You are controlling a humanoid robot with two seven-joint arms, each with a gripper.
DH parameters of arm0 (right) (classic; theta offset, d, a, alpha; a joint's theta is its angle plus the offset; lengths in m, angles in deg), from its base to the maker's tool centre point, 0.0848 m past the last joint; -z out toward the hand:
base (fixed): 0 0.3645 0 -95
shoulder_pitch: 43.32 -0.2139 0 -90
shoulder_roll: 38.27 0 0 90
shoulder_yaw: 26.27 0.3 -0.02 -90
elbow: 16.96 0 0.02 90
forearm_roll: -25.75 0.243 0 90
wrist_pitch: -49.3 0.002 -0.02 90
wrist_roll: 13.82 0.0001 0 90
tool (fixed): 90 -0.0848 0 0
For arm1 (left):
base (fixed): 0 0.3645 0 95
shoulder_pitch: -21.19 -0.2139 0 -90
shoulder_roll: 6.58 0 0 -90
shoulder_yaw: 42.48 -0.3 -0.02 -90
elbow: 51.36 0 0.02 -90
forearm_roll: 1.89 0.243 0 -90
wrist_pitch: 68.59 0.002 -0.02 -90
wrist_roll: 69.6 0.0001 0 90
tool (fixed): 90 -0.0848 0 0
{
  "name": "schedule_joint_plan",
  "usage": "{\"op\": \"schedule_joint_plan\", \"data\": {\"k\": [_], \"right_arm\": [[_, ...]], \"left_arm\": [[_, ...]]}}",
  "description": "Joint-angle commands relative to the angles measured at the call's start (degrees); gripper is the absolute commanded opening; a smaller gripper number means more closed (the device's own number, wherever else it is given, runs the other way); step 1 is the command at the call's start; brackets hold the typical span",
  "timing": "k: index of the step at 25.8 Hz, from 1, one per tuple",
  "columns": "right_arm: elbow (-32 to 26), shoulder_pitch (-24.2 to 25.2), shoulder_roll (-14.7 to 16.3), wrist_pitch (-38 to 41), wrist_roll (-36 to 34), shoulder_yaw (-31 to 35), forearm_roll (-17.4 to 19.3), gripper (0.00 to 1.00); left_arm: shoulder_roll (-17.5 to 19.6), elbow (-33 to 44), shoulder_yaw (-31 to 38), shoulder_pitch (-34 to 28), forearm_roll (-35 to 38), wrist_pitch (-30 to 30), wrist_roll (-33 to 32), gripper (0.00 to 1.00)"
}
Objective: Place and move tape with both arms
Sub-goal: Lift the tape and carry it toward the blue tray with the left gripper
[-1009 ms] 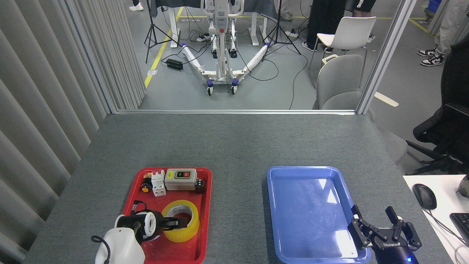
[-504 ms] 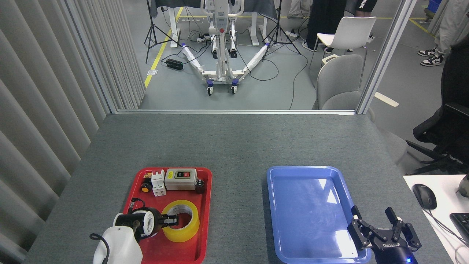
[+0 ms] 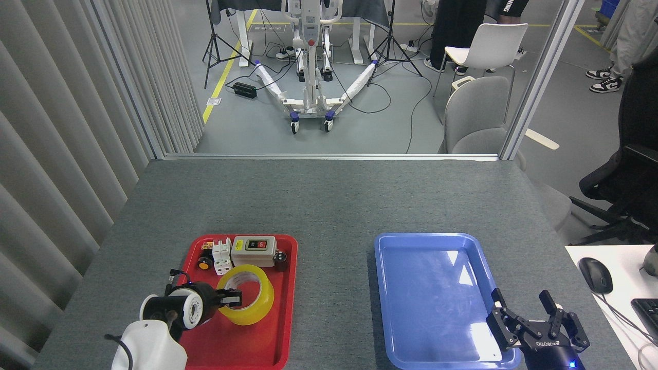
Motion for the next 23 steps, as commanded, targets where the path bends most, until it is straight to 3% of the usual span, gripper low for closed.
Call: {"op": "schedule_joint_plan", "data": {"k": [1,6,10,12,15,19,21,23], "right_arm": [[0.0,-0.14,0.11,0.01,-0.01,-0.08,-0.03,1.0],[0.09,-0.14,0.03,0.01,-0.01,-0.08,-0.3,1.0],[0.09,-0.05,-0.06,0.01,-0.01,-0.08,-0.21,1.0],[0.09,-0.05,-0.06,0.01,-0.01,-0.08,-0.21,1.0],[0.52,0.13,0.2,0.1,-0.01,-0.08,-0.12,1.0],[-0.27,0.57,1.17,2.21,-0.8,-0.87,1.02,1.0],[-0.27,0.04,6.09,6.95,-0.89,-4.64,5.32,1.0],[-0.27,-0.58,10.22,12.49,-0.8,-6.93,12.89,1.0]], "left_arm": [[-0.41,3.89,3.52,-2.64,-5.44,0.13,0.52,0.0],[-0.76,8.46,3.88,-7.3,-24.15,-0.4,2.1,0.0],[-1.2,13.82,4.14,-12.05,-55.36,0.22,1.93,0.0],[-1.38,15.05,4.14,-13.01,-65.37,1.62,1.22,0.0],[-2.25,15.58,2.64,-14.68,-71.62,2.59,0.35,0.0],[-2.78,14.61,-2.1,-16.18,-73.11,1.18,0.08,0.0],[-3.4,12.33,-3.77,-16.27,-73.73,-3.65,0.08,0.0],[-4.8,9.43,-5.0,-16.27,-73.64,-9.63,0.08,0.0]]}}
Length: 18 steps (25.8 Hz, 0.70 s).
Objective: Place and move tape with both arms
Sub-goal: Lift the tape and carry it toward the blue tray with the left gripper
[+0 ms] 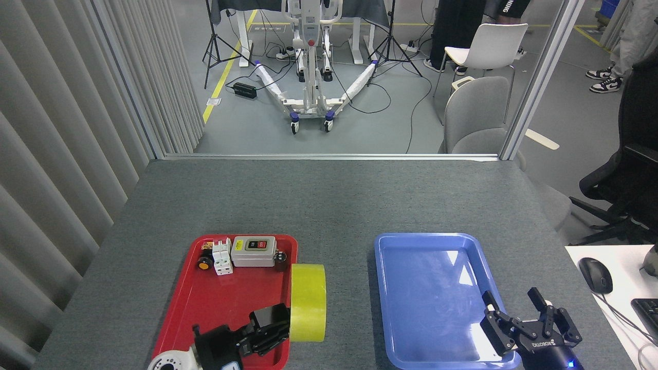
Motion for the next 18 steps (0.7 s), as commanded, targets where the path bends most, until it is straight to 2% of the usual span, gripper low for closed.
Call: {"op": "schedule_joint_plan", "data": {"k": [1,3,5,11,14,18], "right_arm": [[-0.02,-1.63,7.08,9.96,0.33,-4.03,11.85,1.0],[0.07,-2.51,10.16,15.5,0.5,-6.4,16.96,1.0],[-0.02,-2.86,13.23,20.51,0.5,-9.3,19.24,1.0],[-1.25,-3.65,17.8,33.25,0.42,-16.24,19.59,1.0],[-1.51,-3.74,19.39,33.25,0.33,-18.71,19.59,0.99],[-1.43,-5.67,19.03,33.25,0.42,-18.88,19.59,0.99]], "left_arm": [[-1.99,-4.44,-2.74,-0.23,-0.74,-9.33,-0.17,0.0],[-2.69,-6.03,-3.97,-0.32,-0.65,-12.68,-1.23,0.0],[-3.75,-7.96,-4.32,-0.5,-0.56,-14.88,-4.04,0.0],[-4.36,-10.6,-4.24,-2.17,-0.56,-19.36,-5.45,0.0],[-4.36,-10.86,-4.32,-2.26,-1.0,-21.64,-6.94,0.0],[-4.27,-10.69,-4.24,-2.34,-2.67,-21.91,-8.17,0.0]]}}
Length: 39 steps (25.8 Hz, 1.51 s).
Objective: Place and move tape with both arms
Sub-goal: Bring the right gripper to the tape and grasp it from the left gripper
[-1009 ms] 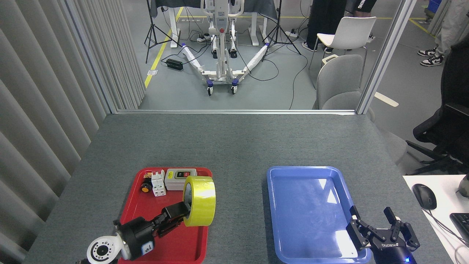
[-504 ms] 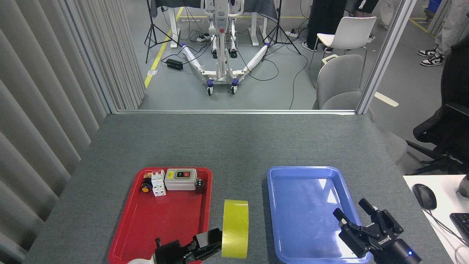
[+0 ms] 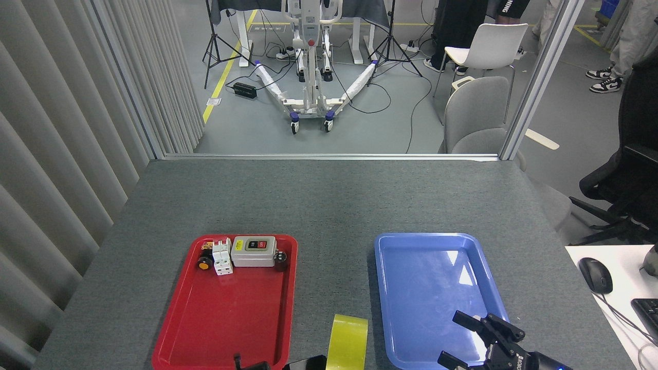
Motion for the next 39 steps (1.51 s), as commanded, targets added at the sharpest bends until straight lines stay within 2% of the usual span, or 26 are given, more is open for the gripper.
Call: {"op": "schedule_joint_plan", "data": {"k": [1,6,13,18,25,30,32,39], "right_arm": [[0.07,-1.88,-0.51,0.47,-0.07,-1.12,0.03,0.99],[0.16,-6.27,-2.79,0.47,4.23,-7.27,0.03,0.96],[0.34,-8.73,-7.72,0.47,6.43,-8.07,-0.41,0.94],[1.57,-11.28,-11.58,0.47,11.09,-9.65,-0.5,0.89],[2.71,-11.72,-13.52,0.47,11.53,-10.53,-0.93,0.68],[4.55,-11.72,-14.4,0.47,11.53,-10.61,-1.81,0.59],[5.17,-11.81,-14.66,0.47,11.53,-10.61,-1.9,0.51],[6.31,-14.01,-16.24,0.47,11.44,-12.37,-1.99,0.45]], "left_arm": [[0.02,-0.08,0.1,-0.06,-1.12,-0.52,-0.95,0.0],[0.02,-0.43,0.36,0.11,-1.12,-0.52,-1.74,0.0],[-0.24,-1.31,0.45,0.73,-1.12,-0.7,-1.65,0.0],[-0.33,-1.84,0.54,0.9,-1.04,-0.79,-1.39,0.0],[-0.59,-2.37,0.71,1.34,-0.77,-0.96,-0.95,0.0],[-0.86,-2.37,0.8,1.61,-0.51,-1.23,-0.78,0.0],[-0.86,-2.37,0.8,1.61,-0.42,-1.4,-0.78,0.0],[-0.68,-2.37,1.5,1.61,-0.33,-1.67,-0.78,0.0]]}}
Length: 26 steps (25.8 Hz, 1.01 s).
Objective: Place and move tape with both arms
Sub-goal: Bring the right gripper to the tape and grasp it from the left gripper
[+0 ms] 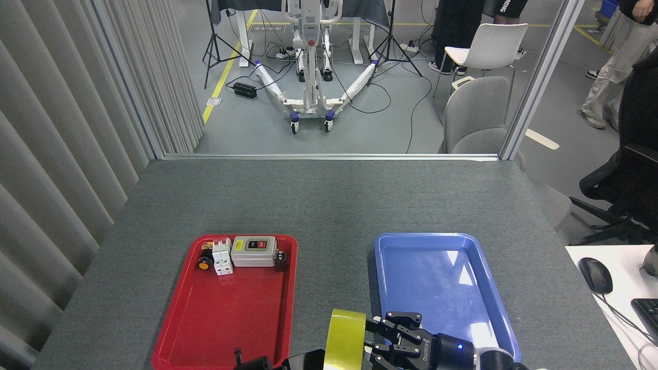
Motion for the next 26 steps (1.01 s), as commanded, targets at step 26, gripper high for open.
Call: {"op": "schedule_joint_plan", "data": {"k": [26], "right_arm": [[1.9,-1.84,-0.79,-0.02,-0.28,-2.0,-0.12,0.25]], "left_arm": [[0.12,-2.02,1.39,-0.12,7.93,-9.31,0.17,0.34]]}}
